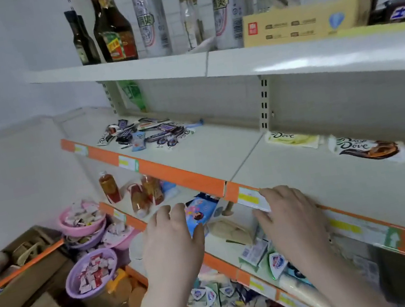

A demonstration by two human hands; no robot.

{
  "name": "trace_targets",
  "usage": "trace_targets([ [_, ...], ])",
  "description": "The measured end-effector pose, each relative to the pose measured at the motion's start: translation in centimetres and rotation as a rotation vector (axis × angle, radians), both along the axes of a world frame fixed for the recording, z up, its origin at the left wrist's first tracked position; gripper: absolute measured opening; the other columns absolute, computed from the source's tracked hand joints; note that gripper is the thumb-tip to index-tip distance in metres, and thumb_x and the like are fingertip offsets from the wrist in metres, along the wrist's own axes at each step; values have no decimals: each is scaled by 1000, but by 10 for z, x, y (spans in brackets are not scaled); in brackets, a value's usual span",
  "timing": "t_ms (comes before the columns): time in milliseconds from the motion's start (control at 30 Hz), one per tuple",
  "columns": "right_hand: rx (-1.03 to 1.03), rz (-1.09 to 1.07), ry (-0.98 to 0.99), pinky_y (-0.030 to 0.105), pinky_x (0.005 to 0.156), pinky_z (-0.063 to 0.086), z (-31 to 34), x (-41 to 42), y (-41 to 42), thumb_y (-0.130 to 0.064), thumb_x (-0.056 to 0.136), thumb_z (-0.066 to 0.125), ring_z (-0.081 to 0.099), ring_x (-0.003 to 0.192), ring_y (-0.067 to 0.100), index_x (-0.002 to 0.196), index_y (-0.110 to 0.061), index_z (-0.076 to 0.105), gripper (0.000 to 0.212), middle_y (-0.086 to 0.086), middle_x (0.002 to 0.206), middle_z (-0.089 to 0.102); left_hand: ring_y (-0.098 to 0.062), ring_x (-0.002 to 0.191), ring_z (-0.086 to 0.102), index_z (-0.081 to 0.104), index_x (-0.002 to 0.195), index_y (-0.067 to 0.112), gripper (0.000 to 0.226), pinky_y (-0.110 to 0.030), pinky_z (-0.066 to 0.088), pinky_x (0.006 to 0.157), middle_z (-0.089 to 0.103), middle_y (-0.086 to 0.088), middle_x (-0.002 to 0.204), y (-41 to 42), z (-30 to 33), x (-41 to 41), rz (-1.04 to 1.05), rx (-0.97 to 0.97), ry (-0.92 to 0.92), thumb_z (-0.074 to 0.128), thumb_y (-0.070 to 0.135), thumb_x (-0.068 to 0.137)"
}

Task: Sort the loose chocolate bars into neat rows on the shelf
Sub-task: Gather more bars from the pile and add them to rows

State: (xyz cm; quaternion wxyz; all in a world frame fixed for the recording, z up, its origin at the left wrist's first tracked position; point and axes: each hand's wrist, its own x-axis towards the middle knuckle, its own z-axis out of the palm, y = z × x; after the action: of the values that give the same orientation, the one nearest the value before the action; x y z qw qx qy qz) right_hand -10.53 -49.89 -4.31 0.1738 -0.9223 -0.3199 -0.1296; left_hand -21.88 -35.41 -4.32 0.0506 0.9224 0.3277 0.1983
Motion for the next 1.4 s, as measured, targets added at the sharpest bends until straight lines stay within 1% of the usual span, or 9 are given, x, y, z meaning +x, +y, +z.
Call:
trace_targets([
  [233, 38, 31, -3, 31, 96, 35, -9, 46, 126, -37, 91, 44, 46, 114, 20, 126, -20, 47, 39, 1, 121, 55, -24, 116, 44, 47, 128, 22, 46, -33, 39, 91, 51, -1, 126, 125, -7, 24, 75, -30, -8, 50, 44, 88],
  [533, 111, -45, 38, 34, 94, 36, 0, 140, 299, -35, 88, 51, 49, 112, 25, 122, -18, 53, 38, 6, 118, 57, -28, 114, 47, 52, 125, 19, 44, -36, 38, 92, 55, -6, 122, 308, 11, 120, 82, -18, 2, 51, 42, 87],
  [600, 100, -60, 38, 35, 89, 39, 4, 155, 325, -34, 89, 50, 51, 107, 26, 118, -16, 55, 34, 7, 113, 59, -29, 114, 47, 51, 124, 17, 46, -37, 39, 91, 56, -8, 121, 335, 11, 138, 74, -27, 17, 48, 46, 88],
  [767, 4, -88, 67, 35, 80, 42, 9, 181, 371, -34, 89, 49, 53, 99, 28, 114, -14, 54, 32, 10, 106, 58, -34, 126, 38, 44, 129, 9, 67, -41, 34, 104, 47, -18, 131, 385, -5, 187, 55, -39, 100, 40, 61, 88],
  [933, -52, -65, 129, 38, 92, 40, 9, 207, 409, -36, 93, 43, 49, 113, 29, 122, -13, 49, 38, 11, 124, 54, -41, 134, 28, 30, 141, 7, 85, -45, 22, 111, 33, -26, 143, 436, -11, 224, 34, -58, 133, 32, 70, 84],
  [1067, -175, -112, 110, 39, 88, 42, 9, 224, 438, -42, 95, 35, 51, 112, 29, 122, -15, 49, 41, 11, 122, 56, -42, 139, 18, 21, 146, 15, 92, -48, 20, 112, 16, -26, 152, 456, -16, 241, -91, -109, 225, 32, 77, 78],
  [1200, -219, -174, 95, 38, 77, 46, 1, 225, 451, -36, 97, 33, 58, 97, 31, 114, -15, 53, 34, 11, 110, 60, -43, 140, 12, 20, 145, 13, 83, -48, 21, 112, 4, -24, 154, 456, -24, 242, -161, -121, 206, 35, 68, 85],
  [1300, -187, -207, 28, 37, 78, 47, -7, 219, 451, -24, 94, 41, 57, 100, 30, 117, -16, 54, 27, 10, 112, 59, -40, 138, 19, 26, 143, 12, 67, -43, 25, 110, 5, -21, 154, 452, -25, 239, -196, -93, 174, 35, 55, 92],
  [1400, -98, -202, 45, 36, 83, 44, -9, 213, 448, -25, 92, 45, 54, 106, 29, 121, -18, 54, 30, 8, 118, 59, -34, 131, 34, 35, 138, 12, 50, -39, 33, 105, 12, -17, 154, 451, -23, 235, -225, -121, 121, 34, 40, 97],
])
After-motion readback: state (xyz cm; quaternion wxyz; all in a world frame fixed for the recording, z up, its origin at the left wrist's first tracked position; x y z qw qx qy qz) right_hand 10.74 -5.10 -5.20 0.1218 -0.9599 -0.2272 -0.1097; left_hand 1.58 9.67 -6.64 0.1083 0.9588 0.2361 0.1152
